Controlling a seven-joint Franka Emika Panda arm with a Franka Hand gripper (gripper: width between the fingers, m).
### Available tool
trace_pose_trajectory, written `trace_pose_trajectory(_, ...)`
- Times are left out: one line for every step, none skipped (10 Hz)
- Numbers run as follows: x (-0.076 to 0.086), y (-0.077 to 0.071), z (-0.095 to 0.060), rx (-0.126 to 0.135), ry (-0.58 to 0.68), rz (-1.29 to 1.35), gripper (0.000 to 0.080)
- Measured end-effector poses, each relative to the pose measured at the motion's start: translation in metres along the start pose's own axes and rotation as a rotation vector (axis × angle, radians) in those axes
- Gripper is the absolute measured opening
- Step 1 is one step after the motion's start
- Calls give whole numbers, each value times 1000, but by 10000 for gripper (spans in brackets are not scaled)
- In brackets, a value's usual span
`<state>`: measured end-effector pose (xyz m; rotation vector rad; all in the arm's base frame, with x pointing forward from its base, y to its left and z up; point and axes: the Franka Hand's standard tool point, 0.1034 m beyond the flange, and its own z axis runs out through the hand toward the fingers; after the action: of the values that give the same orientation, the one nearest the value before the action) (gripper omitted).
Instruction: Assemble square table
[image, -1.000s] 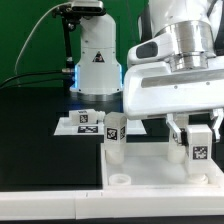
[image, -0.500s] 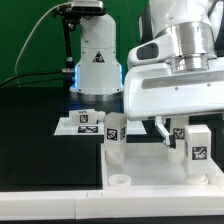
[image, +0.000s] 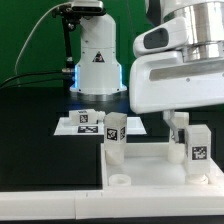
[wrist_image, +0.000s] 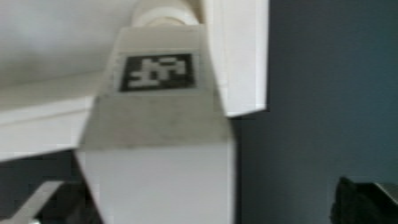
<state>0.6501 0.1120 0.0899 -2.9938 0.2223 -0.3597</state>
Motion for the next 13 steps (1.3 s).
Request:
trace_pose_trajectory(-5, -1, 1, -2, -66, 21, 649)
trace_pose_trajectory(-8, -4, 2, -2, -112, 24, 649)
trace_pose_trajectory(-7, -2, 4, -4, -73, 27, 649)
trace_pose_trajectory(-12, 0, 7, -8, -73, 44, 636)
trace_pose_trajectory(-10, -1, 6, -8, -72, 64, 468)
trace_pose_trajectory(-10, -1, 6, -8, -70, 76, 468)
trace_pose_trajectory(-10, 2, 6, -12, -70, 121, 289)
trace_pose_trajectory(-10, 3, 6, -16, -69, 216, 290)
trace_pose_trajectory(-10, 4, 7, -19, -69, 280, 290)
trace_pose_trajectory(-10, 4, 7, -21, -68, 332, 290)
trace_pose_trajectory(-9, 6, 8, -30, -59, 475, 290)
trace_pose_trajectory(-9, 7, 8, -39, -58, 652, 290)
trace_pose_trajectory(-10, 8, 8, -52, -53, 828, 290)
